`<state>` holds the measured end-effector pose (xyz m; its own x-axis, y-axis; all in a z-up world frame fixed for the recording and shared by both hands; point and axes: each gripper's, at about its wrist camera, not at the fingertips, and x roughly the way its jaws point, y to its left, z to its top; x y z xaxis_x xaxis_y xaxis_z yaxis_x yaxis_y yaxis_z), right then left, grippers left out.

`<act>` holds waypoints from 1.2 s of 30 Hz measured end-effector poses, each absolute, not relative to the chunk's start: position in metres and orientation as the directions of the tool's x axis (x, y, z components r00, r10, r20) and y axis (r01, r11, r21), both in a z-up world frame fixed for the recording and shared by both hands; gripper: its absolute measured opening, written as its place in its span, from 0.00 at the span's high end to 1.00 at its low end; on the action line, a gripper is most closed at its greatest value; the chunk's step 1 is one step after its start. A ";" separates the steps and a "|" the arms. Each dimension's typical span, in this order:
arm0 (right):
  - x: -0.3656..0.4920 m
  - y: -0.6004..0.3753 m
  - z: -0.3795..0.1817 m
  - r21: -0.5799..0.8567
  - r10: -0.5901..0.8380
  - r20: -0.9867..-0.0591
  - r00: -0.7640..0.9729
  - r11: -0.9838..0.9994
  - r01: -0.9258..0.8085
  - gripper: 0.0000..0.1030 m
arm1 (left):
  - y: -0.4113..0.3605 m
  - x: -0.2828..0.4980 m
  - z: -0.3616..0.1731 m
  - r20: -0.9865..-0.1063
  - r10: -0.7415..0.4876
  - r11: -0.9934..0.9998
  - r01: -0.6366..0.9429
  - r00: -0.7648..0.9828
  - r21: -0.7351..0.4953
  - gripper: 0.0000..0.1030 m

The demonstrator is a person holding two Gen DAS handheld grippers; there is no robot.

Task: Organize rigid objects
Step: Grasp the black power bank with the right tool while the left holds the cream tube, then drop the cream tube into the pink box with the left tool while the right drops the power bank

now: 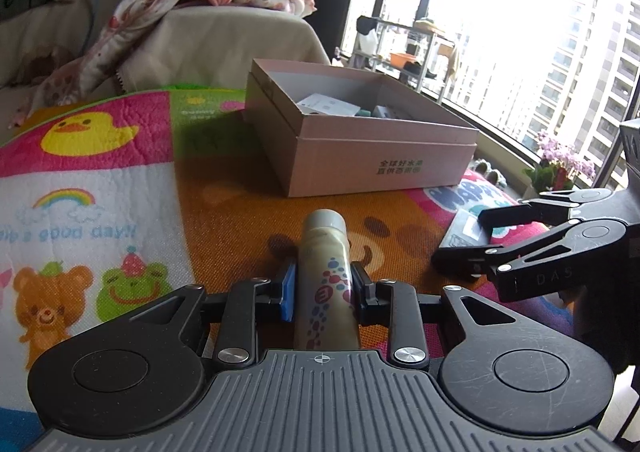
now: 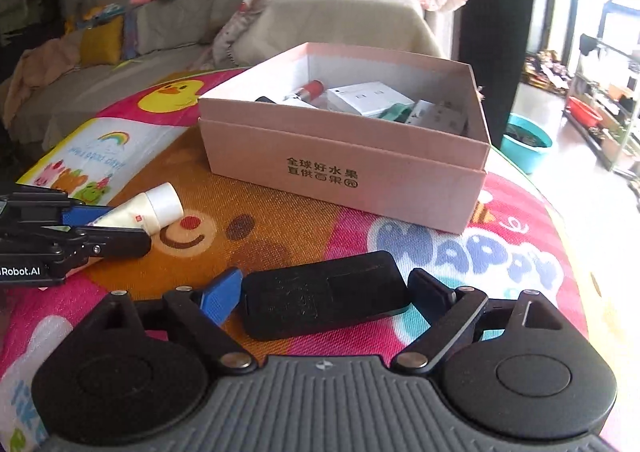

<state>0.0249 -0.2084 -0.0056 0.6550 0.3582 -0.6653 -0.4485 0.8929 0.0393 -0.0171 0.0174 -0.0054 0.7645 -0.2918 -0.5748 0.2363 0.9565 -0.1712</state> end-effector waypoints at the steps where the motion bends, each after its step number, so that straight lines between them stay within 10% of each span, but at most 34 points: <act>1: 0.020 -0.207 -0.005 0.048 0.356 -0.666 0.655 0.897 -0.439 0.12 | 0.017 -0.017 -0.005 -0.575 -0.292 0.956 0.236 0.765 -0.171 0.70; 36: 0.003 -0.197 -0.006 0.031 0.379 -0.641 0.668 0.882 -0.470 0.14 | 0.018 -0.019 -0.005 -0.571 -0.291 0.957 0.235 0.768 -0.172 0.70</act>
